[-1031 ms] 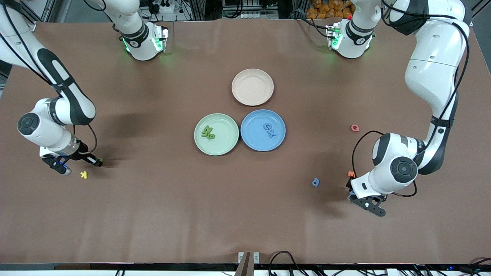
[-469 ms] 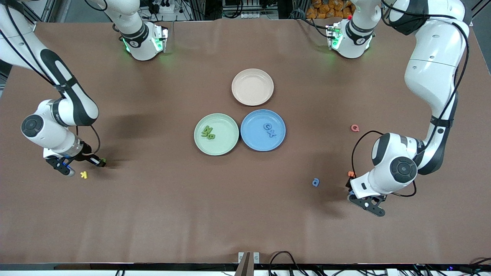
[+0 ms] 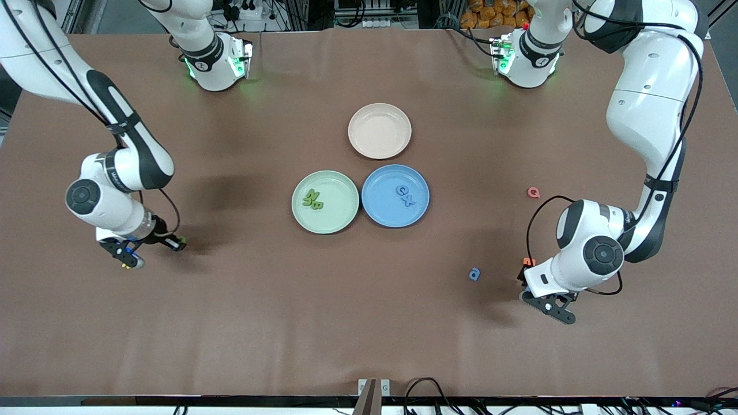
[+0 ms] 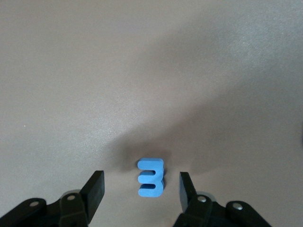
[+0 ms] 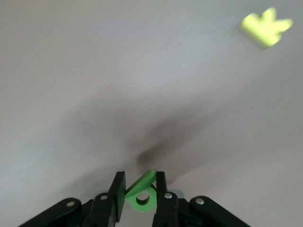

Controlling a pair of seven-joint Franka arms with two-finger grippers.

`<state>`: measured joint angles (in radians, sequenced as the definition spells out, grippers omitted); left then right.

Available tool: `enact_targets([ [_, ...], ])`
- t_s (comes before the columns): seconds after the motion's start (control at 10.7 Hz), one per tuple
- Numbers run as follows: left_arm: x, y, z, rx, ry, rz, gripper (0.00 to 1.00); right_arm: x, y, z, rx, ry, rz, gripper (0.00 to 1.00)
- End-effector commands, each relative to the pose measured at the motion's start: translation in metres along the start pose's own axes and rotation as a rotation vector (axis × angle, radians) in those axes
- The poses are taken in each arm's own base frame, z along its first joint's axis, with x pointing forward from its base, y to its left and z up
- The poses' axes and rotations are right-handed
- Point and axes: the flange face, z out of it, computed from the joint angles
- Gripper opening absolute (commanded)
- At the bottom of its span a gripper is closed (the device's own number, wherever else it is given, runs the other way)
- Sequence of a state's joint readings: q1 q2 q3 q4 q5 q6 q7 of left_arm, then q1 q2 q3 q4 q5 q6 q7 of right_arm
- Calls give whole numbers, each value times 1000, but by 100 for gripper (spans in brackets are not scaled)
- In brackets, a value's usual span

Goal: Sort letters by color into matching plates
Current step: 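Carry the green b to the green plate and open the right gripper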

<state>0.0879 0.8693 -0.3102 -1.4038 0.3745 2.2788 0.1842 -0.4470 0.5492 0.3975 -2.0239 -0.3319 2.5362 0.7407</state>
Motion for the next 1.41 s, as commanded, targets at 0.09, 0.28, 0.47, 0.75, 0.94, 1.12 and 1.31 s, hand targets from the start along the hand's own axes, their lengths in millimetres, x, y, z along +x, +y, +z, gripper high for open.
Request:
enact_targets([
  [0.09,-3,0,3,-18,-8,-30,72,-54,-74,-32,12,-58,41,24],
  [0.28,-5,2,9,-25,-18,-32,71,-91,-116,-40,21,-81,43,25],
  [0.47,-6,2,12,-31,-20,-39,70,-137,-161,-52,39,-111,44,25],
  [0.75,-7,3,16,-50,-23,-51,67,-200,-211,-53,36,-126,53,25],
  [0.94,-7,5,18,-52,-25,-40,65,-231,-232,-52,37,-141,56,25],
  [1.12,-7,7,23,-55,-30,-37,64,-252,-248,-52,50,-170,62,25],
  [1.31,-7,7,23,-53,-30,-32,60,-274,-265,-45,47,-191,63,25],
])
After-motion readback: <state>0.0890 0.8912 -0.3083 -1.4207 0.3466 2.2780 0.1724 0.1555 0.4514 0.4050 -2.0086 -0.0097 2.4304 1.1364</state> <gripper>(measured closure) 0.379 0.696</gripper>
